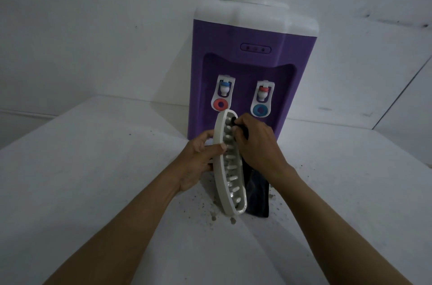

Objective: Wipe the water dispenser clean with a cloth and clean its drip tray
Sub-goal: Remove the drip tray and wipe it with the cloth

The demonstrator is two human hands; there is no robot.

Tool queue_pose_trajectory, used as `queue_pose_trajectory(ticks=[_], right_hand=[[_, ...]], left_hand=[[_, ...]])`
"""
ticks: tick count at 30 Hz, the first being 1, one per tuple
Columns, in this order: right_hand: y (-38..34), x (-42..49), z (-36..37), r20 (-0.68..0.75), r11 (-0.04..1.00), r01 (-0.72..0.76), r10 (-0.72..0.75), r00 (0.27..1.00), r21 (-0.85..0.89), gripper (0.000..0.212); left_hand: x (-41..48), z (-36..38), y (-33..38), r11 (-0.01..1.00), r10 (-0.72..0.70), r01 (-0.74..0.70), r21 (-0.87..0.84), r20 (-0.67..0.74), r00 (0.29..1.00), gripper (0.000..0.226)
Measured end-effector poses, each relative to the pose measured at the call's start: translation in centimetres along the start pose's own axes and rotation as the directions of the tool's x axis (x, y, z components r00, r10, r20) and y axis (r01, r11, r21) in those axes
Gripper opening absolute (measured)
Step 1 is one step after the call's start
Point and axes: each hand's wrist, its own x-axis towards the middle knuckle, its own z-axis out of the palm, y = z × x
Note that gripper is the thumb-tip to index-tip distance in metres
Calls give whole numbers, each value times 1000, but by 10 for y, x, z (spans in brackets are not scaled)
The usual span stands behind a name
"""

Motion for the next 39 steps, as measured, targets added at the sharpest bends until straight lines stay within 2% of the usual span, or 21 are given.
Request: queue_pose_trajectory(ticks=[7,13,16,20,23,25,28,31,36,39], right_hand=[[7,-1,-7,50,999,39,-39,998,-6,18],[2,4,-8,-53,985,165,-168,984,-59,10],[6,8,-13,49,950,254,-250,967,-182,17],[1,8,-20,233,842,372,-300,925,-391,26],[-10,7,-27,261,779,389,-295,919,-492,18],[-12,8,-30,248,825,343,-254,935,-449,15],[-8,6,-26,93,946,180,-160,983,-270,10],[-1,5,-15,9,957,201,-204,979,-209,6],[1,16,-12,34,939,286,-285,958,-192,14],[2,17,-18,188,888,372,-330,925,-271,17]], left_hand=[[0,1,-1,1000,-3,3,2,-6,1000,27],[1,5,0,1000,6,-6,15,25,1000,33],[0,4,1,1000,-1,1,11,35,999,34],[-1,2,1,1000,8,-8,-1,37,999,36],[1,8,0,1000,23,-23,-9,38,999,37],[1,10,1,1000,25,-25,-3,39,999,37],[2,7,2,1000,9,-9,9,46,999,38],[1,4,3,1000,7,-8,14,56,998,37],[2,-1,3,1000,3,-4,19,65,998,37],[1,0,2,1000,6,-6,-5,63,998,33]])
